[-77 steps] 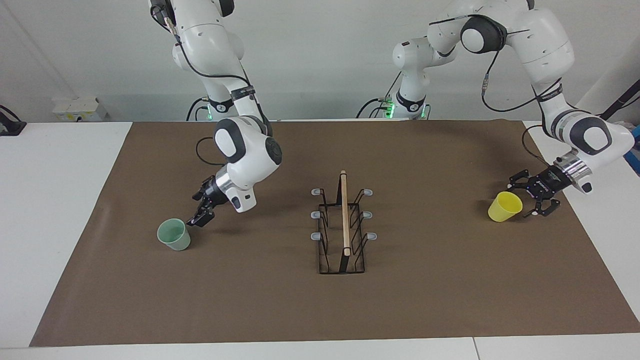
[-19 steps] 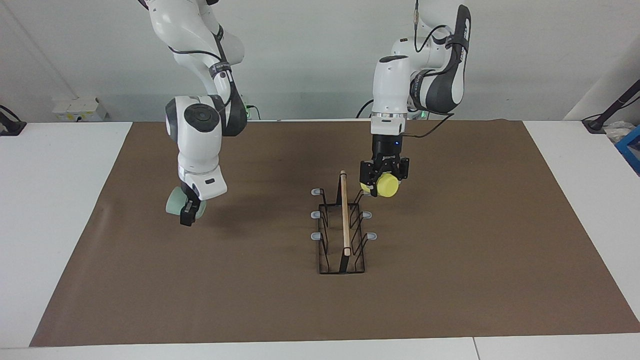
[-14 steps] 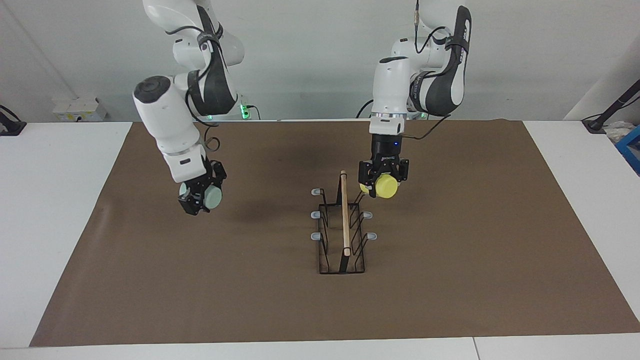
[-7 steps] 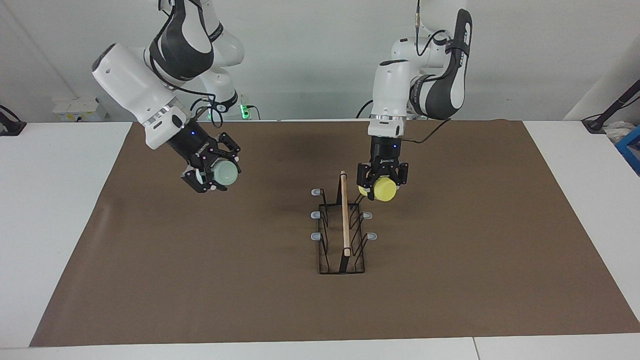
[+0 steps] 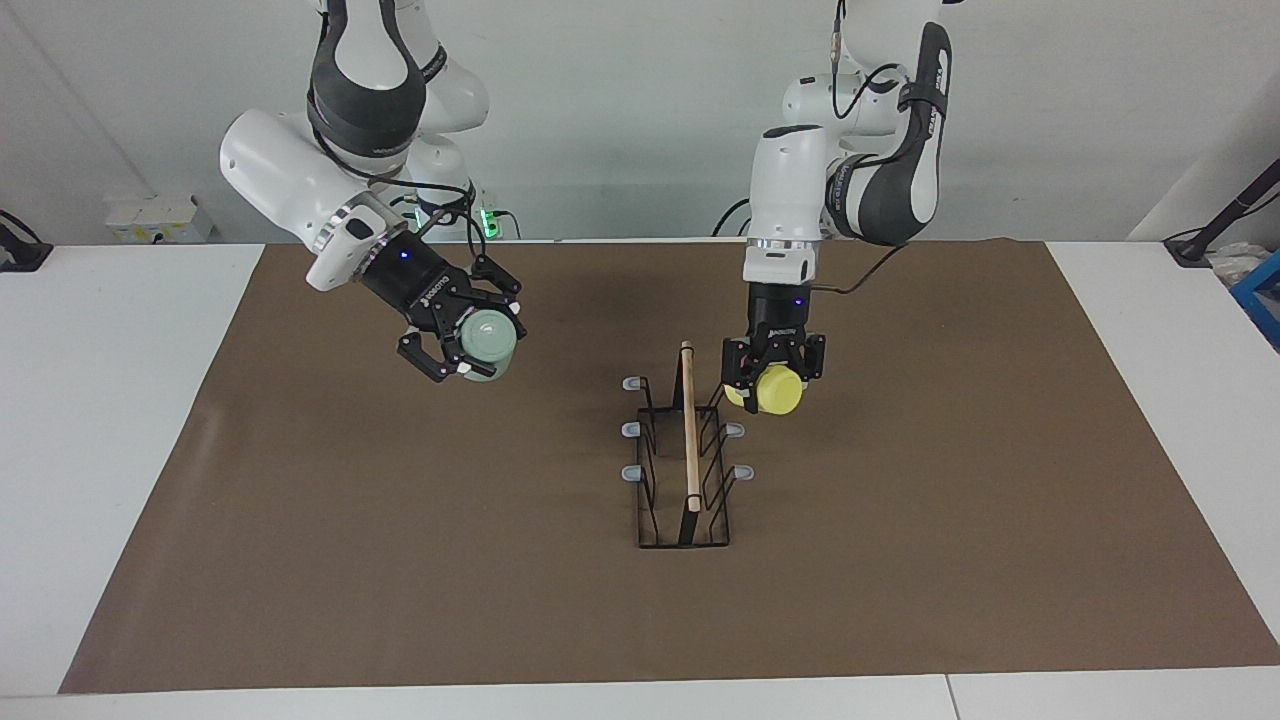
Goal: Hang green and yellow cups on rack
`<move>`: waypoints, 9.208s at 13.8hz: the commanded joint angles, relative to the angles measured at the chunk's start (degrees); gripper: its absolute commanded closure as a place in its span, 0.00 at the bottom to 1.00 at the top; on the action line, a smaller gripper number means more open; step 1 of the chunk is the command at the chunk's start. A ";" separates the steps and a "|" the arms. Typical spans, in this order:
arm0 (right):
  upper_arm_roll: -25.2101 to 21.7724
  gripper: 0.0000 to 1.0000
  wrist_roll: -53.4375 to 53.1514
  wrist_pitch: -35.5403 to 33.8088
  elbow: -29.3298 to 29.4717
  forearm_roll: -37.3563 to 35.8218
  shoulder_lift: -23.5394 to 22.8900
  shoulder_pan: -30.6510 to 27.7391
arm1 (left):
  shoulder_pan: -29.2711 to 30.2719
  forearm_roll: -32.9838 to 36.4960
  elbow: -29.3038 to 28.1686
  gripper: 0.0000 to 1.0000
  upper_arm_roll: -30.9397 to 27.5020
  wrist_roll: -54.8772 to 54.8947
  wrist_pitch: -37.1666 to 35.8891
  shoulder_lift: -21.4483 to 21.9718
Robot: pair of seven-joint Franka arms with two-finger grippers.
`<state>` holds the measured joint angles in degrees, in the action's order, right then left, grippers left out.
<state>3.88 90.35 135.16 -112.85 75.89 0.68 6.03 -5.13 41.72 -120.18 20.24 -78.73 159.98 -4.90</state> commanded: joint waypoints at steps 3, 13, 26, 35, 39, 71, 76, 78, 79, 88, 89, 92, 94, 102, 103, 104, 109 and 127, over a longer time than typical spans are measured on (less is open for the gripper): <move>0.16 1.00 22.54 0.72 -8.33 30.73 1.43 3.79 | 0.91 1.79 0.74 1.00 0.06 -1.42 0.77 -0.90; 0.16 1.00 46.93 7.32 -11.34 60.78 -4.45 16.03 | -0.41 2.05 -5.59 0.00 2.96 -14.85 0.42 1.56; 0.16 1.00 53.18 7.58 -11.51 70.01 -7.89 19.19 | 1.87 1.88 5.90 0.00 2.35 -13.73 -4.23 -2.04; 0.16 1.00 63.09 -4.35 -12.57 79.22 -16.66 19.81 | 5.74 -6.70 18.04 0.00 0.33 2.92 -9.75 -7.32; 0.16 1.00 64.08 -4.20 -13.45 79.76 -17.20 19.89 | 6.01 -23.48 20.42 0.00 -2.65 29.53 -19.95 -5.22; 0.25 0.00 61.44 21.72 -13.36 75.64 -14.48 20.51 | -1.82 -42.24 25.18 0.00 -26.92 87.26 -67.08 6.91; 0.07 0.00 61.44 28.83 -12.31 61.87 -11.94 18.15 | -1.82 -41.80 23.76 0.00 -26.66 82.78 -69.19 8.24; 0.07 0.00 61.44 29.29 -12.22 55.80 -11.32 16.39 | -1.90 -41.80 23.68 0.00 -26.66 83.04 -68.40 8.24; -0.01 0.00 61.44 29.46 -12.22 52.29 -11.14 15.68 | -1.82 -41.80 23.76 0.00 -26.57 83.04 -68.13 8.15; -0.28 0.00 61.79 31.67 -12.57 9.25 -11.23 6.73 | -1.90 -41.89 23.85 0.00 -26.39 83.22 -67.96 8.15; -0.28 0.00 61.71 29.31 -12.57 2.92 -11.23 4.01 | -1.82 -41.89 23.85 0.00 -26.39 83.13 -68.04 8.15; -0.63 0.00 61.44 18.00 -11.96 -10.64 -10.70 -4.16 | -1.55 -41.89 23.85 0.00 -26.48 83.13 -67.96 8.15; -0.80 0.00 57.00 8.59 -10.56 -21.07 -10.26 -9.09 | -1.38 -41.89 23.85 0.00 -26.48 83.13 -67.96 8.24; -0.02 0.00 8.26 -16.04 2.28 -62.84 -3.59 -12.28 | -1.20 -41.89 23.85 0.00 -26.48 83.13 -68.04 8.24; 0.07 0.00 1.39 -18.85 2.81 -64.80 -2.54 -11.84 | -1.20 -41.89 23.85 0.00 -26.48 83.13 -67.96 8.24; 0.07 0.00 -3.20 -21.14 2.99 -64.99 -1.66 -11.31 | -1.20 -41.89 23.85 0.00 -26.48 83.13 -67.96 8.24; -0.45 0.00 -19.45 -26.42 4.56 -64.90 -0.94 -12.27 | -1.11 -41.89 23.85 0.00 -26.48 83.13 -67.96 8.24; 0.16 0.00 -53.68 -29.60 10.37 -65.96 -0.06 -13.07 | -1.11 -41.89 23.85 0.00 -26.48 83.13 -68.04 8.24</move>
<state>3.13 39.99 106.83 -103.69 11.50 -0.25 -6.82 -6.28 -1.21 -95.63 -6.27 5.06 91.73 2.28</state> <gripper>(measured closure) 0.000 0.000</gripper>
